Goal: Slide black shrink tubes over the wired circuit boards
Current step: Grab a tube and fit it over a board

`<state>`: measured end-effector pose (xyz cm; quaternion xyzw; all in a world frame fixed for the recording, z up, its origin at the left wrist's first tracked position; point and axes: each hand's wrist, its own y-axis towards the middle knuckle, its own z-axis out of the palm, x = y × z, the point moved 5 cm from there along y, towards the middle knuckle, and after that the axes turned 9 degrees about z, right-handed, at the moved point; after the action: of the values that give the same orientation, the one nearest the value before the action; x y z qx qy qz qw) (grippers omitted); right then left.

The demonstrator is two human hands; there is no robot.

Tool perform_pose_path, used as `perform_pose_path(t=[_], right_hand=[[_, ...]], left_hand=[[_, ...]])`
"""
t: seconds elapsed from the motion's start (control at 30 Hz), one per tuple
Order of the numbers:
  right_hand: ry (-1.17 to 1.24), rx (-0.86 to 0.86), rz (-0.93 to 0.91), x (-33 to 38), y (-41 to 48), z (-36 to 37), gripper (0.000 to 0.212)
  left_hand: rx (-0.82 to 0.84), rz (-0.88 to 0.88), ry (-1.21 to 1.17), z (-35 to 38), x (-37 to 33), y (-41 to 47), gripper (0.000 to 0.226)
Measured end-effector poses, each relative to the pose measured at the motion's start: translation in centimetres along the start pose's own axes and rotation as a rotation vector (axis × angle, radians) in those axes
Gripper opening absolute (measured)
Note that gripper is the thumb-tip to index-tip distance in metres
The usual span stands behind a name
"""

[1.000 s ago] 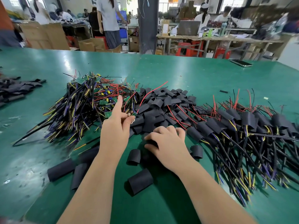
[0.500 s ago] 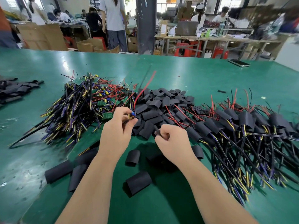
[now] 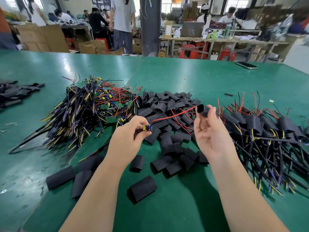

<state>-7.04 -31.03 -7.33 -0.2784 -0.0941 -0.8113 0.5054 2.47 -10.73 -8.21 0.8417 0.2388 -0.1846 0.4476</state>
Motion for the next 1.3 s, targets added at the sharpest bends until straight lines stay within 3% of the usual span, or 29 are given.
perform_pose_path(t=[0.13,0.3,0.57,0.77,1.0,1.1,1.23,1.3], right_hand=[[0.014,0.020,-0.052,0.4,-0.3,0.3,0.021],[-0.190,0.089,-0.210,0.7,-0.8,1.5,0.021],[-0.252,-0.020,-0.336,1.2,-1.0,1.0,0.026],[-0.234,-0.013,-0.306,1.3,-1.0,1.0,0.025],[-0.361,0.167,-0.142,0.2,-0.9,1.9,0.068],[-0.480,0.149,-0.109,-1.7,-0.8,2.2,0.069],[-0.322,0.153,-0.006,-3.4,-0.5,1.9,0.079],[-0.255,0.188,0.028,-3.7,-0.4,1.9,0.069]], left_hand=[[-0.016,-0.005,0.016,0.0,0.1,0.1,0.028],[0.006,0.007,0.071,0.2,0.0,0.0,0.028],[0.079,0.056,0.100,0.8,-0.6,0.1,0.020],[0.079,0.066,0.110,0.6,-1.0,0.2,0.018],[0.086,0.060,0.075,0.9,-1.3,0.2,0.024],[0.088,0.018,0.012,1.2,-1.4,0.1,0.025],[0.044,-0.030,-0.072,1.3,-1.5,-0.1,0.025],[0.033,-0.036,-0.106,1.4,-1.8,0.0,0.026]])
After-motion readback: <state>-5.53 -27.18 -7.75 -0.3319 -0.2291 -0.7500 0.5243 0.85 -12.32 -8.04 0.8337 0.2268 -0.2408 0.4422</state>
